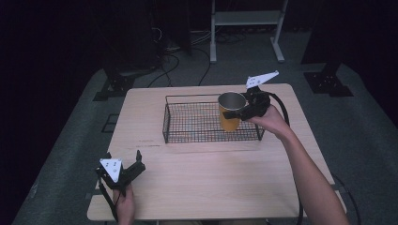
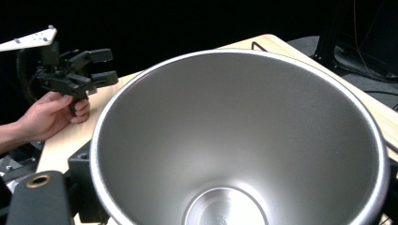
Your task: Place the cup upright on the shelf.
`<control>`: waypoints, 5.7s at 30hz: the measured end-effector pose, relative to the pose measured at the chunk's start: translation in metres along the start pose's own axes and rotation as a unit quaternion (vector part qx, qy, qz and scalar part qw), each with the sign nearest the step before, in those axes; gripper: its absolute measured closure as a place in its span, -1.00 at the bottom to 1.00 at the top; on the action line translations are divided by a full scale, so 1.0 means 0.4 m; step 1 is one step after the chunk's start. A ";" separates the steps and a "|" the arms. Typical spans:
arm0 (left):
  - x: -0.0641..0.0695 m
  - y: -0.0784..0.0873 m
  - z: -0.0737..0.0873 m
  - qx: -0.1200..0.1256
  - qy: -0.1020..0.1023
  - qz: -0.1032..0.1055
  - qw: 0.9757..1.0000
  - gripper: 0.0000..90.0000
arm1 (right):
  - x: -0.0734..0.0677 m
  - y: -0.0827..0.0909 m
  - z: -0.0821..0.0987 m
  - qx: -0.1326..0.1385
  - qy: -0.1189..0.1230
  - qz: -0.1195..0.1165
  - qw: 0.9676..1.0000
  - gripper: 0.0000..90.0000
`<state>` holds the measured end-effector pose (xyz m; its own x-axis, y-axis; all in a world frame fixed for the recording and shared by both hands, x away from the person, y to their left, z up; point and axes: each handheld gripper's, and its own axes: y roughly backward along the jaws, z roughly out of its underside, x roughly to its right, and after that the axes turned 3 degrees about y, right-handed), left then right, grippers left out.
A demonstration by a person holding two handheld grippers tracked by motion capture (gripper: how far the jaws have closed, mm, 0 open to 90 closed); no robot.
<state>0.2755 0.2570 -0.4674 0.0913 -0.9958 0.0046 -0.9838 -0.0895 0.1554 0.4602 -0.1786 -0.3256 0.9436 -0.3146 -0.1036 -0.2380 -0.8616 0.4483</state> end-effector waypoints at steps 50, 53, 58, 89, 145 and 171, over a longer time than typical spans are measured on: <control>-0.002 0.000 0.000 0.001 0.002 0.002 1.000 -1.00 | 0.138 -0.215 0.078 -0.059 -0.045 0.006 0.997 -0.73; -0.002 0.000 0.000 0.000 0.002 0.002 1.000 -1.00 | 0.141 -0.218 0.083 -0.057 -0.046 0.008 0.997 -0.73; -0.002 0.000 0.000 0.000 0.002 0.002 1.000 -1.00 | 0.143 -0.225 0.088 -0.061 -0.043 0.013 0.997 -0.74; -0.002 0.000 0.000 0.000 0.002 0.003 1.000 -1.00 | 0.155 -0.237 0.107 -0.071 -0.042 0.024 0.996 -0.76; 0.000 -0.003 0.000 0.000 -0.001 -0.001 1.000 -1.00 | 0.127 -0.163 0.107 -0.123 -0.010 0.034 0.992 -1.00; 0.001 -0.002 0.000 0.001 -0.003 0.002 1.000 -1.00 | 0.111 -0.038 0.101 -0.097 -0.009 0.055 0.994 -1.00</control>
<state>0.2762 0.2567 -0.4676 0.0867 -0.9962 -0.0015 -0.9843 -0.0859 0.1540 0.4963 -0.1955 -0.3727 0.9096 -0.4112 -0.0592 -0.2892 -0.7291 0.6202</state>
